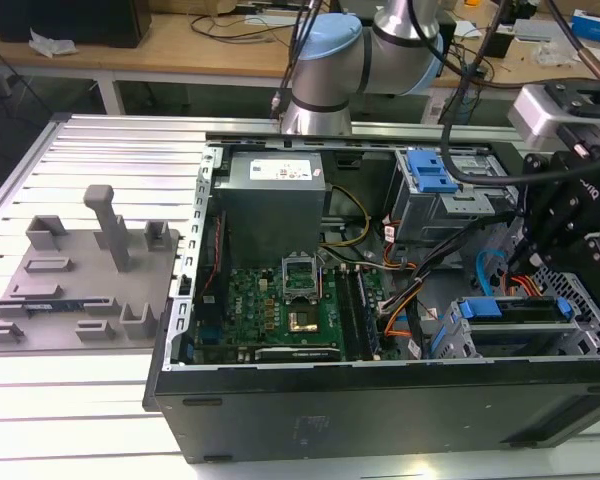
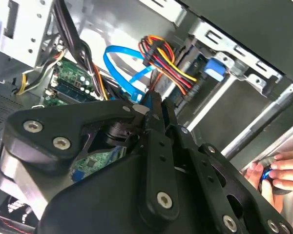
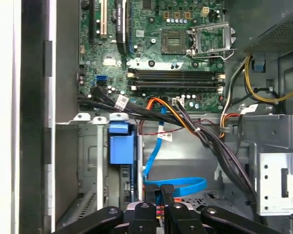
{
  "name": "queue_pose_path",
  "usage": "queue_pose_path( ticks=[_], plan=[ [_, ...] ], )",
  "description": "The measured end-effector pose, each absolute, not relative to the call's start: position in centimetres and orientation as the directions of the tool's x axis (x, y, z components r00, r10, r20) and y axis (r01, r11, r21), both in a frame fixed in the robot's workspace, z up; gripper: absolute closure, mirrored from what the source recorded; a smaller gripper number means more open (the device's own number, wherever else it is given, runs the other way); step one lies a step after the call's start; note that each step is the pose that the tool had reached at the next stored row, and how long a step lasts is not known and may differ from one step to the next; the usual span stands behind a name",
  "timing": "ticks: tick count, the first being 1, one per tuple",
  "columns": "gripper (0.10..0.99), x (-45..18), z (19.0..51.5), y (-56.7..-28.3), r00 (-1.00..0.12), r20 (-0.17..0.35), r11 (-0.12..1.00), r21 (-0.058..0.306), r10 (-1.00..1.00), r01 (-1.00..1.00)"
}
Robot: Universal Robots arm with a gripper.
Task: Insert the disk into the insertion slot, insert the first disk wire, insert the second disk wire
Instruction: 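Insert the second disk wire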
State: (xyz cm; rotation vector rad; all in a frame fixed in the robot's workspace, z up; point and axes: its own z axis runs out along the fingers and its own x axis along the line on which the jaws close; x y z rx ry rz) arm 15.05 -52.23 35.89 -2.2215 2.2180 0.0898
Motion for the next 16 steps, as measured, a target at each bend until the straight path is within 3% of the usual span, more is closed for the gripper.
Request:
queue_pose_path(
  ticks=[16],
  plan=[
    [0.925,15.1,35.4,-54.3,0.001,-0.044,-0.002,0.04,-0.999,-0.999]
  ],
)
